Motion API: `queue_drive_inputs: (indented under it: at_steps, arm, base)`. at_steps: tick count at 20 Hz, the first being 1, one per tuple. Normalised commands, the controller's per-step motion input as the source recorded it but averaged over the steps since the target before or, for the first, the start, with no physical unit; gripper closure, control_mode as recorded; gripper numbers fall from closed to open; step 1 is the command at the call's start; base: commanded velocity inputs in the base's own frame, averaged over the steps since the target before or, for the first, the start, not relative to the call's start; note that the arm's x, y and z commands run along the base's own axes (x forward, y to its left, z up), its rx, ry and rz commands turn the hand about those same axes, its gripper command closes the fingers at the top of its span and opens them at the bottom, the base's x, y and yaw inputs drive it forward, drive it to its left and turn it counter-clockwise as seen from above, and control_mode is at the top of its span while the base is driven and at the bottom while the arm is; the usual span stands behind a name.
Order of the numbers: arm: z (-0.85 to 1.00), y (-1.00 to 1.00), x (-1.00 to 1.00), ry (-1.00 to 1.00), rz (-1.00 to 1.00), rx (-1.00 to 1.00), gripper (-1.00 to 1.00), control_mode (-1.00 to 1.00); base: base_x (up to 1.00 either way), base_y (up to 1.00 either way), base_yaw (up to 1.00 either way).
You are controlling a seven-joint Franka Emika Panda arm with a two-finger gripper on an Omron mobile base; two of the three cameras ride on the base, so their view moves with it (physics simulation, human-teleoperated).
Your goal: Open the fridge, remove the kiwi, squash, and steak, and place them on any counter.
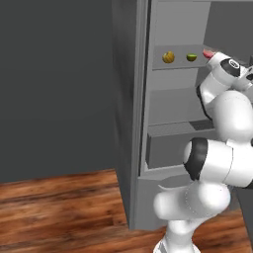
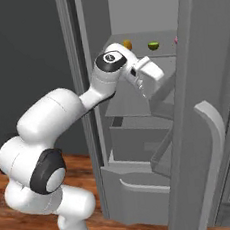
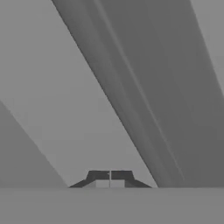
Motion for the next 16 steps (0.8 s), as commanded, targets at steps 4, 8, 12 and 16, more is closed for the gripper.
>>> queue_drive_inputs:
  at_steps: [4, 8, 12, 16]
  arm:
    - [0.00, -1.00, 0.00, -0.04, -0.20, 0.00, 1.00, -1.00]
    - [0.00, -0.99, 0.00, -0.10, -0.17, 0.00, 1.00, -1.00]
    - [0.11, -0.89, 0.02, -0.16, -0.03, 0.00, 1.00, -1.00]
    - [-0.05, 0.16, -0.69, -0.36, 0.06, -0.03, 1.00, -1.00]
  base:
    - [0.00, 0.00, 0.00]
    - [0.00, 0.00, 0.00]
    - [0.00, 0.00, 0.00]
    - [0.00, 0.00, 0.00]
